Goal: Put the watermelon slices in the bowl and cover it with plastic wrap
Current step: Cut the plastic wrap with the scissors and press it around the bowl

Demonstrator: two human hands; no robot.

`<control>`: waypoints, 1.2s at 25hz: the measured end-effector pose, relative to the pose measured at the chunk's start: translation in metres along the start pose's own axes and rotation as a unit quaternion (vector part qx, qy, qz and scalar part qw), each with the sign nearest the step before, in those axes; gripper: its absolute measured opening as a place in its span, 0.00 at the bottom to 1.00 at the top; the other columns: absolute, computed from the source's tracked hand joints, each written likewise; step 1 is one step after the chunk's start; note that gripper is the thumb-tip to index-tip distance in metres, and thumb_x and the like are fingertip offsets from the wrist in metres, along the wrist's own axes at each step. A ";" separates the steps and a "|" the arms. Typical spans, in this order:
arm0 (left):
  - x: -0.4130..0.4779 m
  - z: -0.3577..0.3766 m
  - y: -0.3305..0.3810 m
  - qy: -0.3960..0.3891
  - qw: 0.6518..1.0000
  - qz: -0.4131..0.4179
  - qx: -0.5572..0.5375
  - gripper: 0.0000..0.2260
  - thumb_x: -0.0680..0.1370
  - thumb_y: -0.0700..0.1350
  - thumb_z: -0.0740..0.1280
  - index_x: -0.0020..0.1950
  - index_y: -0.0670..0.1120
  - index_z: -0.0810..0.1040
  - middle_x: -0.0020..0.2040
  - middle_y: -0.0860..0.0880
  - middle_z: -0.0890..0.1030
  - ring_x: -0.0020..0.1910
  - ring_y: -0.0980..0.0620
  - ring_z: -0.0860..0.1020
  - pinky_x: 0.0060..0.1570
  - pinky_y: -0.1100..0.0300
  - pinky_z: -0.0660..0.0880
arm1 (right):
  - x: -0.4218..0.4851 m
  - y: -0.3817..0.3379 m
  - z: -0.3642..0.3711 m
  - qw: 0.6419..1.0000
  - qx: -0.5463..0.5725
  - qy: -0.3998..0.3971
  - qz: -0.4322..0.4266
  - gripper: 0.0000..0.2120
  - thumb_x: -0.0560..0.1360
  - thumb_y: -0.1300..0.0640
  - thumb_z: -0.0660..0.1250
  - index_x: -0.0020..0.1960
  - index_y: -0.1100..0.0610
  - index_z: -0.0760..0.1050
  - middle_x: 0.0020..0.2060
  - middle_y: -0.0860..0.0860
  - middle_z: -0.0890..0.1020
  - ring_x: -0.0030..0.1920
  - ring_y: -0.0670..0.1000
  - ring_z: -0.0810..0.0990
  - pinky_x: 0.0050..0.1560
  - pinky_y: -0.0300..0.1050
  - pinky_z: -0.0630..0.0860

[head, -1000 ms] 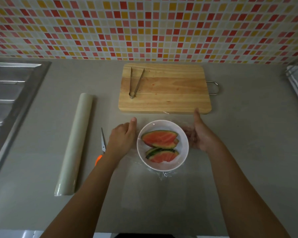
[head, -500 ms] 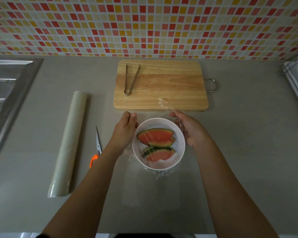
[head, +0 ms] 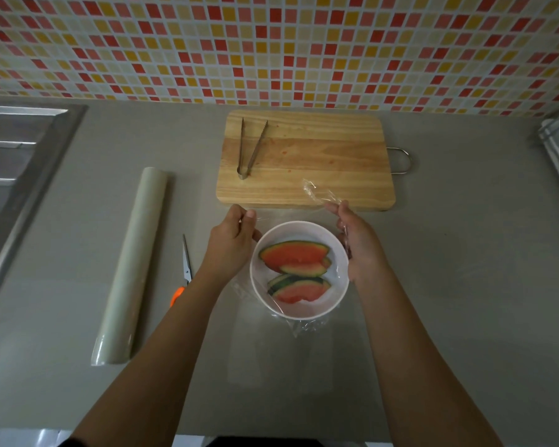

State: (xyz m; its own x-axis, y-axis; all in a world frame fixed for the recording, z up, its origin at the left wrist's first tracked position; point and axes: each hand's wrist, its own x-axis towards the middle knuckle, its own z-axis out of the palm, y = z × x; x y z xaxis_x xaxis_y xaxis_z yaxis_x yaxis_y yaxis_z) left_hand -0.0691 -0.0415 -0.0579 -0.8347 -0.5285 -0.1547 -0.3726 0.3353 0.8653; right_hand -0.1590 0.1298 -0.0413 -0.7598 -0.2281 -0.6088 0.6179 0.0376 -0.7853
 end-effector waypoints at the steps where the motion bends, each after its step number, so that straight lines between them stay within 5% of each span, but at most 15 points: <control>1: 0.000 0.000 0.000 0.002 1.000 -0.001 0.003 0.13 0.82 0.50 0.56 0.37 0.51 0.66 0.34 0.54 0.82 0.31 0.69 0.76 0.31 0.77 0.67 | -0.003 -0.001 0.001 1.000 0.002 0.000 0.003 0.16 0.77 0.43 0.57 0.40 0.43 0.81 0.67 0.54 0.67 0.65 0.49 0.68 0.64 0.51 0.68; 5: 0.001 -0.001 0.001 0.010 1.000 0.003 0.011 0.13 0.82 0.50 0.56 0.38 0.51 0.67 0.35 0.52 0.82 0.32 0.69 0.76 0.32 0.78 0.67 | -0.007 -0.005 0.000 1.000 -0.003 0.012 0.017 0.15 0.77 0.44 0.57 0.41 0.45 0.80 0.67 0.52 0.68 0.54 0.45 0.71 0.41 0.41 0.68; 8: 0.000 -0.001 0.000 0.016 1.000 0.008 0.016 0.13 0.82 0.50 0.56 0.37 0.51 0.67 0.35 0.52 0.82 0.32 0.70 0.76 0.32 0.78 0.66 | -0.005 -0.008 -0.004 0.999 -0.026 0.017 0.029 0.14 0.76 0.46 0.59 0.40 0.47 0.80 0.49 0.43 0.73 0.44 0.42 0.70 0.32 0.37 0.67; 13: 0.002 0.002 -0.002 0.023 0.999 0.006 0.027 0.12 0.82 0.50 0.56 0.40 0.48 0.68 0.34 0.53 0.81 0.31 0.70 0.76 0.31 0.78 0.66 | 0.003 -0.012 -0.013 0.995 -0.070 0.043 0.058 0.11 0.75 0.47 0.62 0.40 0.48 0.81 0.35 0.44 0.67 0.34 0.44 0.64 0.33 0.40 0.61; 18: 0.001 0.005 -0.003 0.029 0.999 0.007 0.024 0.12 0.82 0.50 0.55 0.39 0.49 0.66 0.34 0.52 0.81 0.31 0.69 0.76 0.30 0.76 0.67 | 0.004 -0.001 -0.002 0.992 -0.005 0.125 0.010 0.10 0.75 0.48 0.63 0.38 0.47 0.80 0.44 0.46 0.78 0.48 0.47 0.77 0.51 0.46 0.74; 22: -0.001 0.006 -0.002 0.039 0.999 0.008 0.023 0.13 0.82 0.51 0.54 0.40 0.47 0.67 0.33 0.53 0.80 0.30 0.67 0.76 0.29 0.76 0.67 | 0.005 0.006 0.004 0.975 -0.038 0.191 -0.104 0.12 0.75 0.47 0.62 0.39 0.48 0.81 0.37 0.44 0.83 0.39 0.45 0.80 0.36 0.31 0.72; 25: -0.001 0.007 0.000 0.050 0.998 0.017 0.030 0.13 0.82 0.51 0.53 0.43 0.46 0.67 0.32 0.53 0.80 0.29 0.64 0.76 0.29 0.76 0.67 | 0.008 0.013 0.003 0.955 -0.106 0.209 -0.183 0.14 0.76 0.45 0.60 0.41 0.48 0.82 0.28 0.39 0.78 0.31 0.37 0.76 0.37 0.37 0.71; 30: 0.001 0.007 0.000 0.056 0.998 0.024 0.035 0.12 0.82 0.51 0.54 0.44 0.45 0.68 0.31 0.53 0.79 0.31 0.60 0.77 0.28 0.75 0.67 | 0.013 0.014 0.003 0.957 -0.121 0.204 -0.164 0.16 0.76 0.43 0.58 0.36 0.46 0.79 0.23 0.42 0.72 0.26 0.40 0.71 0.35 0.39 0.69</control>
State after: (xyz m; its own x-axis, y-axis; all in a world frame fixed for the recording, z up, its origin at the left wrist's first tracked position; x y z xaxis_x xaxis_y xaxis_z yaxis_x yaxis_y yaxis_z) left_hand -0.0724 -0.0366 -0.0608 -0.8031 -0.5931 -0.0573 -0.3647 0.4133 0.8344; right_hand -0.1598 0.1249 -0.0602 -0.9515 0.1307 -0.2786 0.3043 0.2645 -0.9151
